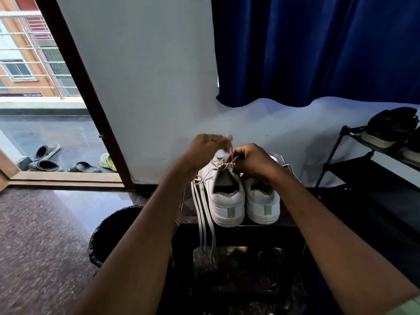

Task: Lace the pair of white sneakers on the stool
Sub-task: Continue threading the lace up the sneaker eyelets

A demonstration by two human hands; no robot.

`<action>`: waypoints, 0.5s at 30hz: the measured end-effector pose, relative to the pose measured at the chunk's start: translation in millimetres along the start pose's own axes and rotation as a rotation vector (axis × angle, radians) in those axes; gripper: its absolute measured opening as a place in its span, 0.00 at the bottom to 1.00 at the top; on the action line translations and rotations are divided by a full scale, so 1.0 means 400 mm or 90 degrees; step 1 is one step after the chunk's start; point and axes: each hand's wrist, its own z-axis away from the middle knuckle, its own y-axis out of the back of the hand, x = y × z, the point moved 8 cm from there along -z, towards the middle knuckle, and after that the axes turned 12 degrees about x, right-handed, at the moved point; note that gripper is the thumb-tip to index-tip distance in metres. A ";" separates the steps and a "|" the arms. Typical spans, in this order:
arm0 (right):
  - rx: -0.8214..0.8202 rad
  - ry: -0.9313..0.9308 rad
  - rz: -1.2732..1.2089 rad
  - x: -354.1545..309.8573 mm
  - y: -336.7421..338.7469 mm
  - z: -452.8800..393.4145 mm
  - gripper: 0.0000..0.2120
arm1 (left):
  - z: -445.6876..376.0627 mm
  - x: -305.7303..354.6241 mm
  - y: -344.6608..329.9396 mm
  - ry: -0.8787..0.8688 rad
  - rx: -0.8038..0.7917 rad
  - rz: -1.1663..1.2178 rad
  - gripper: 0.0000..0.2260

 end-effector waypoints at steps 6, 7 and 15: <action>-0.009 0.001 0.007 0.000 0.004 0.002 0.12 | -0.028 -0.042 0.030 -0.025 0.089 -0.172 0.14; -0.009 -0.002 0.004 0.000 0.005 0.001 0.11 | -0.026 -0.056 0.024 -0.051 0.076 -0.298 0.15; -0.037 -0.042 -0.069 0.013 0.004 0.002 0.07 | -0.007 -0.033 -0.021 -0.230 -0.016 -0.559 0.04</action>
